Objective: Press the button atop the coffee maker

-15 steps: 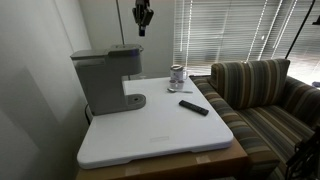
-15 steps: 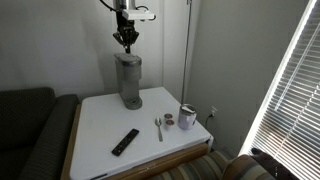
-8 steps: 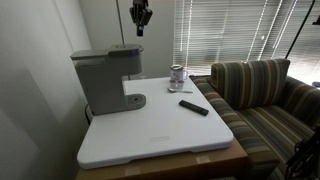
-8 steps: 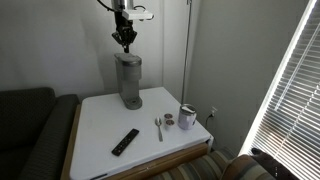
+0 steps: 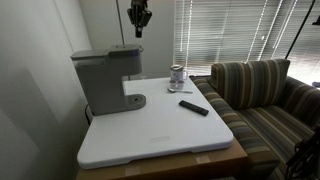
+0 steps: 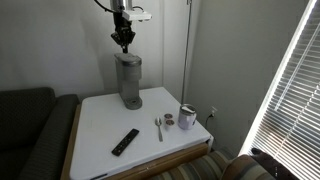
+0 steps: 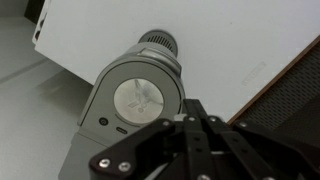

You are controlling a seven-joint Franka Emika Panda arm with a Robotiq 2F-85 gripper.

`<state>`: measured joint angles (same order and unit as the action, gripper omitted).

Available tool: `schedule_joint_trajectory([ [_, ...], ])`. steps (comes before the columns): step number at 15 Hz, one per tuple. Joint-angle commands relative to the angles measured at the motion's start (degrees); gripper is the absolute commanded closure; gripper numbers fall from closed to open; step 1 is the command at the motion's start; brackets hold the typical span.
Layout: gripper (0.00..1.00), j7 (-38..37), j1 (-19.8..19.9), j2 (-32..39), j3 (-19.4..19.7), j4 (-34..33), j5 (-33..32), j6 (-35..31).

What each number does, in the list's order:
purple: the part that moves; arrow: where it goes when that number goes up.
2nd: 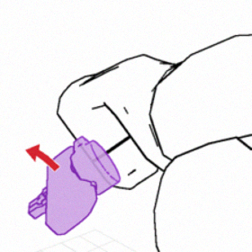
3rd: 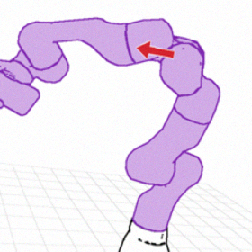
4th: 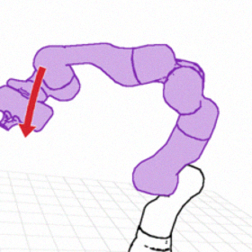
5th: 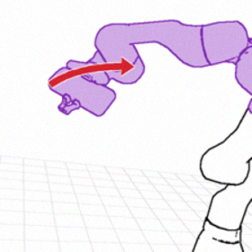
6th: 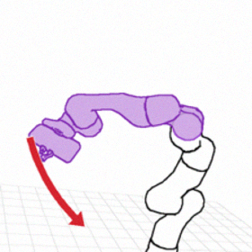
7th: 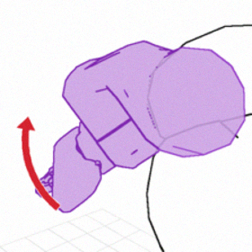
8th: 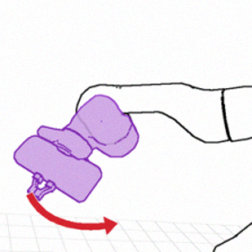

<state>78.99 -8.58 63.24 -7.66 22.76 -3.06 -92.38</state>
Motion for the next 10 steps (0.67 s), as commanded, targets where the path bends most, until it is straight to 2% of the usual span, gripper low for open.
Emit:
schedule_joint_trajectory([
  [1, 0.99, 0.12, -0.06, 0.00, 0.00, 0.06, 0.00, 0.00],
  [3, 1.00, -1.89, 0.09, 0.03, -0.21, -0.02, 0.61, -0.22],
  [5, 1.00, -9.55, 0.52, 0.52, -1.34, -0.57, 3.14, -2.32],
  [10, 1.00, -25.14, -0.19, 0.53, -1.44, -0.30, 6.83, -8.31],
])
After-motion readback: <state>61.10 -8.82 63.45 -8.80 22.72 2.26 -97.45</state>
